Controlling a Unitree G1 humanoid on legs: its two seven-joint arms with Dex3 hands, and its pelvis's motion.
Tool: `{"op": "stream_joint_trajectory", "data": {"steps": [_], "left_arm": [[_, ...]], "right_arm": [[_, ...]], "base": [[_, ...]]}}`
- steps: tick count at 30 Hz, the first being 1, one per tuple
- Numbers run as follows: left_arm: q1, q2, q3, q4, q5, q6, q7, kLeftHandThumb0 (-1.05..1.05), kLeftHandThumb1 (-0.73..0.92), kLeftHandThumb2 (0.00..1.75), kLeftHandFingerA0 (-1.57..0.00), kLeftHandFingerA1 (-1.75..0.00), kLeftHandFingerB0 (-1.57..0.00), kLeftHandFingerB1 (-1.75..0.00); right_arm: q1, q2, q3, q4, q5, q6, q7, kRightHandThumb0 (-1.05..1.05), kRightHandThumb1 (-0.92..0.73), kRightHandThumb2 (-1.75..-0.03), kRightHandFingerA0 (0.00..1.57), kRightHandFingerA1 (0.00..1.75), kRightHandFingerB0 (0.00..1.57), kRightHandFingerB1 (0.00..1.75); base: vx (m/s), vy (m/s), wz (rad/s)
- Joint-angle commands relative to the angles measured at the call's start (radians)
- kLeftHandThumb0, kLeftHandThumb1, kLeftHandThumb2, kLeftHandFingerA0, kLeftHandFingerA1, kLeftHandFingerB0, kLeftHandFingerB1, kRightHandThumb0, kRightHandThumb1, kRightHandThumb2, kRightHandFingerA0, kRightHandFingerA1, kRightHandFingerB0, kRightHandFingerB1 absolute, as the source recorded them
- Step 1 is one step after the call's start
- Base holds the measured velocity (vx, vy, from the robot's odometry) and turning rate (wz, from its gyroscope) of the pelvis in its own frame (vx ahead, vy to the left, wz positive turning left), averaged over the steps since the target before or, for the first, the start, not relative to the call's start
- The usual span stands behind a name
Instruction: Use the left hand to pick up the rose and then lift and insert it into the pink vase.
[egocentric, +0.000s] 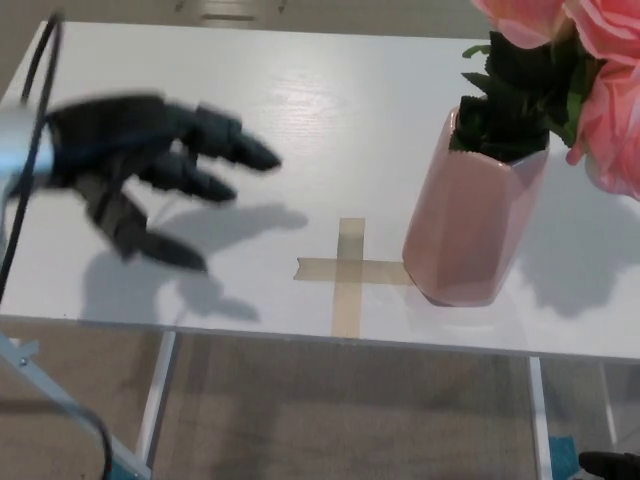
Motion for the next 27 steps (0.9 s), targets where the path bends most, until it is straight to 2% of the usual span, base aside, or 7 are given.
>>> {"op": "stream_joint_trajectory", "data": {"steps": [1, 10, 12, 13, 19, 21, 27], "left_arm": [[0.722, -0.191, 0.437, -0.472, -0.244, -0.173, 0.098, -0.44, 0.48, 0.55, -0.43, -0.38, -0.42, -0.35], [0.984, -0.333, 0.423, -0.176, -0.146, -0.436, 0.243, -0.54, 0.51, 0.87, -0.46, -0.54, -0.41, -0.5], [0.987, -0.34, 0.398, -0.049, -0.074, -0.505, 0.334, -0.52, 0.64, 0.59, -0.59, -0.41, -0.55, -0.39], [0.977, -0.338, 0.382, 0.049, -0.024, -0.539, 0.405, -0.53, 0.53, 0.9, -0.6, -0.59, -0.45, -0.52], [0.89, -0.307, 0.356, 0.356, 0.043, -0.588, 0.564, -0.42, 0.6, 0.58, -0.79, -0.46, -0.67, -0.44], [0.856, -0.28, 0.321, 0.423, 0.089, -0.568, 0.62, -0.38, 0.48, 0.87, -0.66, -0.63, -0.5, -0.55], [0.626, -0.219, 0.237, 0.648, 0.156, -0.322, 0.73, -0.45, 0.43, 0.78, -0.38, -0.5, -0.31, -0.45]], "right_arm": [[0.092, -0.001, 0.001, 0.013, 0.0, -0.003, 0.014, -0.32, -0.64, -0.58, 0.7, 0.51, 0.61, 0.45], [0.12, -0.007, 0.021, 0.02, -0.019, -0.006, 0.005, -0.34, -0.64, -0.58, 0.71, 0.5, 0.61, 0.45], [0.12, -0.006, 0.021, 0.02, -0.018, -0.003, 0.006, -0.35, -0.64, -0.58, 0.71, 0.5, 0.61, 0.45], [0.119, -0.005, 0.024, 0.021, -0.02, -0.001, 0.004, -0.35, -0.64, -0.58, 0.71, 0.5, 0.61, 0.45], [0.113, 0.001, 0.029, 0.017, -0.021, 0.0, 0.002, -0.35, -0.64, -0.58, 0.71, 0.5, 0.61, 0.44], [0.111, -0.008, 0.025, 0.016, -0.017, 0.001, 0.004, -0.35, -0.64, -0.58, 0.71, 0.5, 0.61, 0.44], [0.096, -0.01, 0.024, 0.013, -0.016, 0.001, 0.004, -0.34, -0.65, -0.58, 0.71, 0.5, 0.61, 0.45]], "base": [[0.0, 0.0, 0.0], [0.0, 0.0, 0.0], [0.0, 0.0, 0.0], [0.0, 0.0, 0.0], [0.0, 0.0, 0.0], [0.0, 0.0, 0.0], [0.0, 0.0, 0.0]]}}
